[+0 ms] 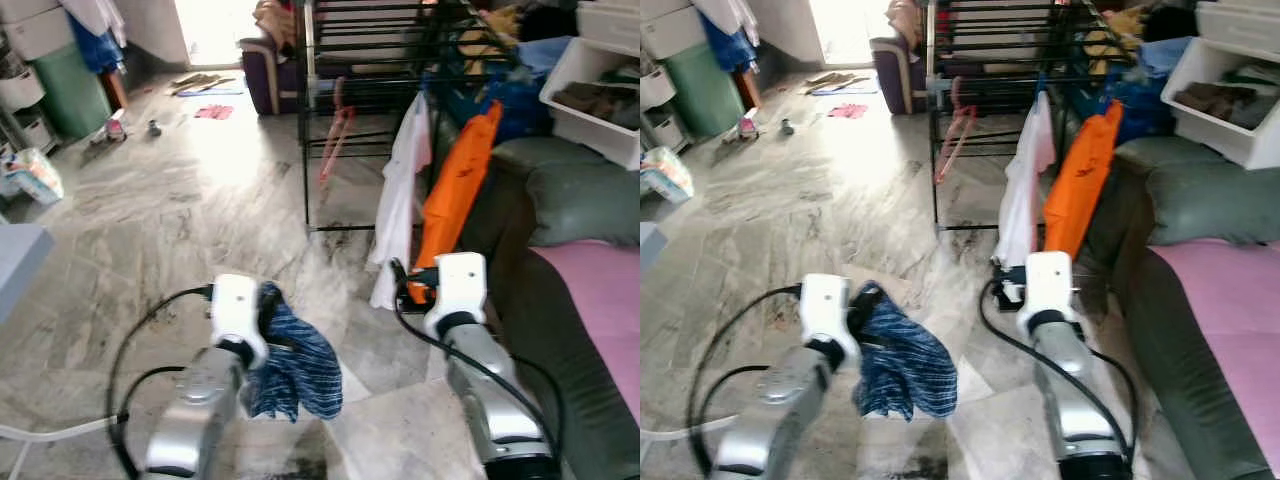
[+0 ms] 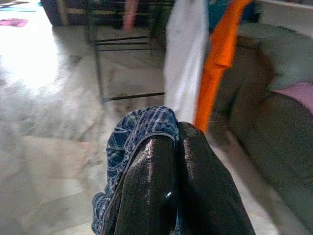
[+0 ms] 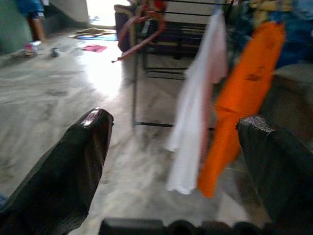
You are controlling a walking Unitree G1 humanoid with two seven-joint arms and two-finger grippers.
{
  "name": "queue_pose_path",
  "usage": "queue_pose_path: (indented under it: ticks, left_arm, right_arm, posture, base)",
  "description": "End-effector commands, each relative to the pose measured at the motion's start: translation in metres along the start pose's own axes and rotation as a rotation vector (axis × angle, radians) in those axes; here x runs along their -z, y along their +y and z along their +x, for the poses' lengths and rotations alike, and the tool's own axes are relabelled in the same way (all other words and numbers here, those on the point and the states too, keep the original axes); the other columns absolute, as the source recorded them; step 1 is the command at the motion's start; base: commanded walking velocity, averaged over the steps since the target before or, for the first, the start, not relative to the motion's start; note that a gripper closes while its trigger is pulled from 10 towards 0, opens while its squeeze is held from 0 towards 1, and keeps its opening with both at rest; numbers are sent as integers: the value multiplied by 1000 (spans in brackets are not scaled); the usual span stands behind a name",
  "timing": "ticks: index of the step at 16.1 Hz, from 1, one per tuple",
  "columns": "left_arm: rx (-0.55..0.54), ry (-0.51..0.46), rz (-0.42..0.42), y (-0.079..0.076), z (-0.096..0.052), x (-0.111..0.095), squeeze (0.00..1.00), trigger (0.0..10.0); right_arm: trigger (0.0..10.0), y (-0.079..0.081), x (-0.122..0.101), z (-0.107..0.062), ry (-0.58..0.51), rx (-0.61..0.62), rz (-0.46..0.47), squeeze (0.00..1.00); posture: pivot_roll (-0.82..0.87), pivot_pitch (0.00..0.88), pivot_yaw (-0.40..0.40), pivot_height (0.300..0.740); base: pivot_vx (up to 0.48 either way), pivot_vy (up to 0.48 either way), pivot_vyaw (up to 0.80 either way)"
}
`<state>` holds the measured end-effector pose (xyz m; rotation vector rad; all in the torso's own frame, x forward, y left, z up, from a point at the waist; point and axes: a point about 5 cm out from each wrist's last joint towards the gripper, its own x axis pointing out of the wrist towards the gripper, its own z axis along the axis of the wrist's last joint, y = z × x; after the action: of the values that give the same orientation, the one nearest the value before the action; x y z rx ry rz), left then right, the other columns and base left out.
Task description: Hang hanger
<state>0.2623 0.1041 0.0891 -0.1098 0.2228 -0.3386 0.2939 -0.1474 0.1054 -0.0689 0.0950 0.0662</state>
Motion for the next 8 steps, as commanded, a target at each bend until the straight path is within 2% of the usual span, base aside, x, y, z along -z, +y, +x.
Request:
queue_pose_path:
  ticks: [1, 2, 8]
  left_arm:
    - [-15, -15, 23, 6, 0, -4, 0, 10000]
    - [-15, -14, 23, 6, 0, -4, 0, 10000]
    - [-24, -16, 28, 8, 1, -5, 0, 10000]
  right_arm:
    - [10000, 3, -2, 1, -13, -9, 16, 0]
    - [10000, 3, -2, 1, -13, -7, 16, 0]
    - [10000, 2, -1, 1, -11, -2, 20, 0]
  posture:
    - [-8, 0, 7, 740]
    - [-8, 0, 7, 740]
    - [-6, 1, 12, 740]
  base:
    - [0, -266, 0]
    - [0, -262, 0]
    - [0, 0, 0]
